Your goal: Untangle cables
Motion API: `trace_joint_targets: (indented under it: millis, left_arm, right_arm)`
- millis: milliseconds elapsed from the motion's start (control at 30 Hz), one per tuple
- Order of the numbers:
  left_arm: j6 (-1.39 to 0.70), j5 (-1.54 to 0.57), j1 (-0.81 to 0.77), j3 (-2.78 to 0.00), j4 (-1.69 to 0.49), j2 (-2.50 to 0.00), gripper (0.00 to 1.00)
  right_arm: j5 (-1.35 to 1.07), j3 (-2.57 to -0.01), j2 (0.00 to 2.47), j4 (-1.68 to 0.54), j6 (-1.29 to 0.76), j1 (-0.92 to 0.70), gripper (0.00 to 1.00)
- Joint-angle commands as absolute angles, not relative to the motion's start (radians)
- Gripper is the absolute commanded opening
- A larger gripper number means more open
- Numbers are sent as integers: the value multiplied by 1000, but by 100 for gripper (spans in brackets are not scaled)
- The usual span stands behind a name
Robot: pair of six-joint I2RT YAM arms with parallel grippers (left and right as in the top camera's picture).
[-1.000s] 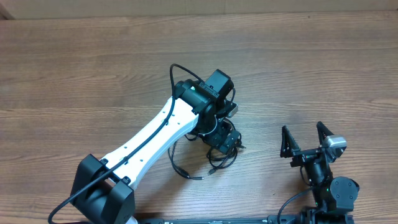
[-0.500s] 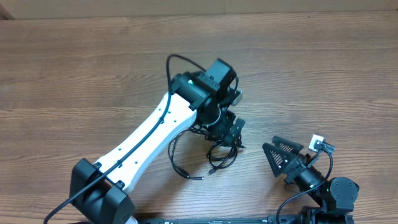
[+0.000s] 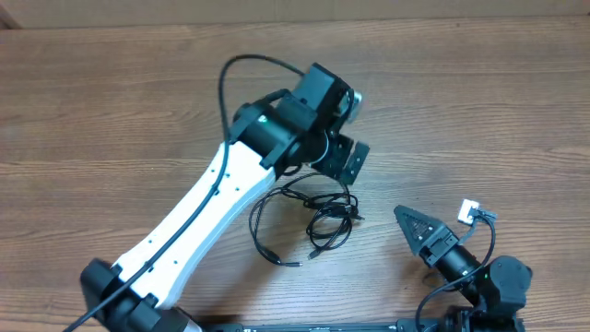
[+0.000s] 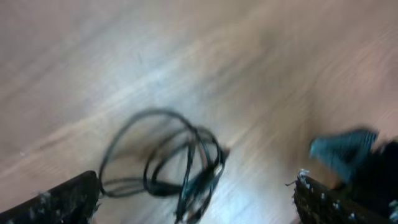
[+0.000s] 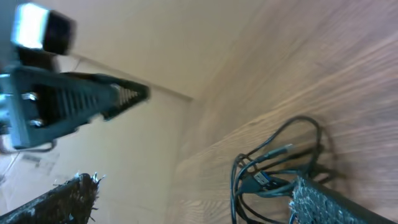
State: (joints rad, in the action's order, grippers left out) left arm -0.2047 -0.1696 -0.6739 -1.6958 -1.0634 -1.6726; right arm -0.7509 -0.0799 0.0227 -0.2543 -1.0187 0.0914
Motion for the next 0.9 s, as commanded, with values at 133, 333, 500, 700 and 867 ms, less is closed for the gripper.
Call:
trace_joint_targets:
  millis: [133, 333, 500, 700, 867]
  left_arm:
    - [-270, -125, -666, -1718, -999, -1627, 100]
    - [-270, -131, -666, -1718, -1083, -1642, 100]
    - [-268, -110, -665, -1718, -1163, -1642, 100]
    - [-277, -33, -644, -1718, -1266, -1608, 100]
    - [-352, -20, -604, -1716, -1347, -1486, 100]
  right_arm:
    - [-526, -370, 150, -640, -881, 96, 99]
    - [-422, -617, 321, -932, -858, 96, 99]
    - [-464, -681, 413, -978, -748, 96, 100]
    - [-530, -680, 439, -978, -742, 96, 100]
    - [-552, -680, 439, -975, -743, 96, 100]
